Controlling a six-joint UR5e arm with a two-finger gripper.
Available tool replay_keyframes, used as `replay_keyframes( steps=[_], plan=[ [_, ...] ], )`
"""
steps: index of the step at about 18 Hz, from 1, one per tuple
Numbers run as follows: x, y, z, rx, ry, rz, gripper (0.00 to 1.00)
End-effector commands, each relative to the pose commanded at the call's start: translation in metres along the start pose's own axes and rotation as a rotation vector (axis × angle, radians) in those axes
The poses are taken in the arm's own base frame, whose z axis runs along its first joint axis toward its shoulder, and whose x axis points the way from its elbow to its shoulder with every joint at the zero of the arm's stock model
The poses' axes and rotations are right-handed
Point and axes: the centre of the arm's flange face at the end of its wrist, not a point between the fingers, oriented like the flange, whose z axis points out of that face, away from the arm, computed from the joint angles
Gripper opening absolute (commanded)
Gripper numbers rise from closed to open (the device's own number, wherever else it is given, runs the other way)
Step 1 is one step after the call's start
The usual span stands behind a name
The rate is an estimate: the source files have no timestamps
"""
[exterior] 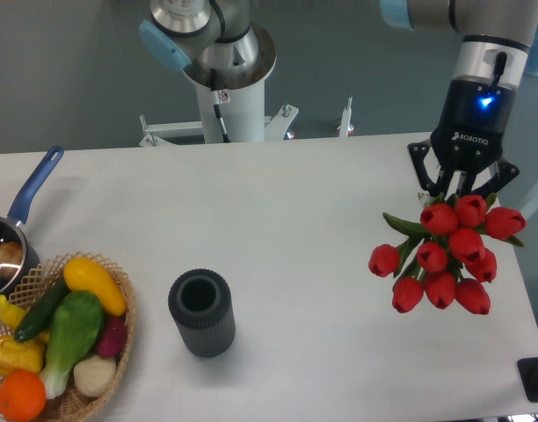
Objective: Insert the flowers into the vase
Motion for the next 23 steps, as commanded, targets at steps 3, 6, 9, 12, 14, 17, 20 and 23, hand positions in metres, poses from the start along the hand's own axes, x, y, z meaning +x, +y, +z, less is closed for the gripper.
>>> replay_keyframes(
  steps=[3, 6, 9, 12, 14, 17, 20, 23],
  plan=[
    [0.003, -0.001, 0.002, -0.001, 0.004, 0.005, 0.21],
    [0.001, -0.001, 0.001, 0.001, 0.003, 0.007, 0.21],
    [0.002, -0.001, 0.002, 0.001, 0.005, 0.008, 0.21],
    [0.005, -0.004, 0.005, 0.002, 0.010, 0.018, 0.21],
    [0.005, -0.005, 0.005, 0.004, 0.011, 0.022, 0.21],
    [0.005, -0.009, 0.003, 0.028, 0.022, 0.024, 0.21],
    [0.005, -0.008, 0.007, 0.031, 0.030, 0.022, 0.21],
    [0.006, -0.009, 0.008, 0.032, 0.033, 0.023, 0.21]
  ],
)
